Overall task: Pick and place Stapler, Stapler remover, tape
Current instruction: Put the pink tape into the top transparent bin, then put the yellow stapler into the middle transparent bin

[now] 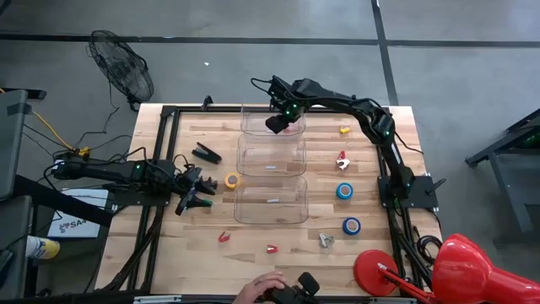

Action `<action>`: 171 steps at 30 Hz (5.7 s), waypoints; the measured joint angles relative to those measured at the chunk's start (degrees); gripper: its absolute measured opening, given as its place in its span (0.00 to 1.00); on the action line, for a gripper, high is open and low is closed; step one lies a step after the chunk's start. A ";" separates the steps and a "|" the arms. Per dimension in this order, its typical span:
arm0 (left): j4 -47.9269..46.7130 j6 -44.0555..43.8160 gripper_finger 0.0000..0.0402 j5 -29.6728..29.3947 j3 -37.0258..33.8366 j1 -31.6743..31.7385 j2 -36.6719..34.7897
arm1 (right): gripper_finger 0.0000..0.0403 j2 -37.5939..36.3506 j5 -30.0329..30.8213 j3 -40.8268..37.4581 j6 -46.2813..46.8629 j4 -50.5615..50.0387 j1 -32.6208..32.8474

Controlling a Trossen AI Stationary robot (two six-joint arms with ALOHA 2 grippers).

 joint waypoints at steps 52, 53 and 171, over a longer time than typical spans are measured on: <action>-0.02 0.01 0.58 -0.96 -0.01 0.00 -0.02 | 0.52 -31.81 23.20 -54.01 44.42 17.53 -8.53; -0.02 0.01 0.58 -0.96 -0.01 -0.02 -0.02 | 0.52 -31.82 23.50 -54.70 46.75 17.68 -8.68; 0.02 0.01 0.58 -1.05 -0.01 -0.01 0.00 | 0.17 -23.91 20.93 -58.14 44.13 26.55 -19.46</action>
